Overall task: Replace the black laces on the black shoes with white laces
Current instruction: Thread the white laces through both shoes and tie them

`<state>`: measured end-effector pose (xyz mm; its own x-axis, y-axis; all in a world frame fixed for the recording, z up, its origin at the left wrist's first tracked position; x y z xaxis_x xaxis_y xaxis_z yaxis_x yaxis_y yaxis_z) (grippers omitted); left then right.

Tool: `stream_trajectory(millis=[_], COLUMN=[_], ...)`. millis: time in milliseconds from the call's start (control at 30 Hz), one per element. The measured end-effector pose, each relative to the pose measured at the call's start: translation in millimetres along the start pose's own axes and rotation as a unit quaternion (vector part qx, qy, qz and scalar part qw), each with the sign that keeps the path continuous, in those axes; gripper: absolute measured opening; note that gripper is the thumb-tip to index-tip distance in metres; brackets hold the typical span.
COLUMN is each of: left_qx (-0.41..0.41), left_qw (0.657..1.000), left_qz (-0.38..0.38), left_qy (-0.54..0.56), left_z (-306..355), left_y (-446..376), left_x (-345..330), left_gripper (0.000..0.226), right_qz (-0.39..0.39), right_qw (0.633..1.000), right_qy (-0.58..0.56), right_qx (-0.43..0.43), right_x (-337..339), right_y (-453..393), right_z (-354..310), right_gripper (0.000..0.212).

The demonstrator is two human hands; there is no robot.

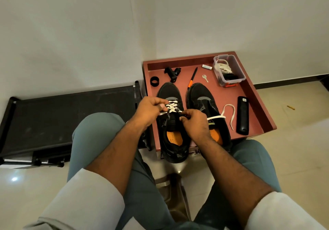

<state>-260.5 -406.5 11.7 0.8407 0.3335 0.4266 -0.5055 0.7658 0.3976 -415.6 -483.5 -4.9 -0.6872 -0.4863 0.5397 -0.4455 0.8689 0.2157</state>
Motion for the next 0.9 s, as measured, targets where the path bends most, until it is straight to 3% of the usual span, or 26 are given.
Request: stream_trajectory(millis=[100,200,267,533,700,900], left_qx=[-0.094,-0.133,-0.141,-0.157,-0.182,-0.219], left_qw=[0.991,0.960,0.943,0.952,0.882,0.810], left_qz=[-0.054,-0.028,-0.010,-0.015,0.020,0.018], left_qy=[-0.075,-0.247,-0.300,-0.263,-0.433,-0.543], left_z=[8,9,13,7,16,15], left_y=[2,-2,-3,-14,-17,-26], left_x=[-32,-46,-50,-51,-56,-61], left_gripper=[0.062,0.083,0.087,0.088,0.077,0.075], right_qz=[0.002,-0.002,-0.007,-0.042,-0.059,-0.106], right_qw=[0.999,0.996,0.994,0.989,0.987,0.981], right_qy=[-0.043,-0.081,-0.099,-0.134,-0.146,-0.155], right_qx=[-0.025,-0.045,-0.047,-0.036,-0.041,-0.049], right_x=[1,2,2,4,-1,0], right_y=[-3,-6,-7,-9,-12,-11], right_z=[7,13,16,15,18,15], right_gripper=[0.017,0.016,0.015,0.019,0.019,0.019])
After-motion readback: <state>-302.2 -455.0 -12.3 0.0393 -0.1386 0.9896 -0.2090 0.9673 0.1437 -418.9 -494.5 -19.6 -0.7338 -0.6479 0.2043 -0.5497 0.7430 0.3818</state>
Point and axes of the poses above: each hand's wrist, its own y-axis away from the middle knuckle, its own x-axis out of the back of the hand, z = x × y, the point moved 6 cm from there along -y, towards the middle knuckle, and after that the axes turned 12 degrees about -y, right-handed, at the moved point
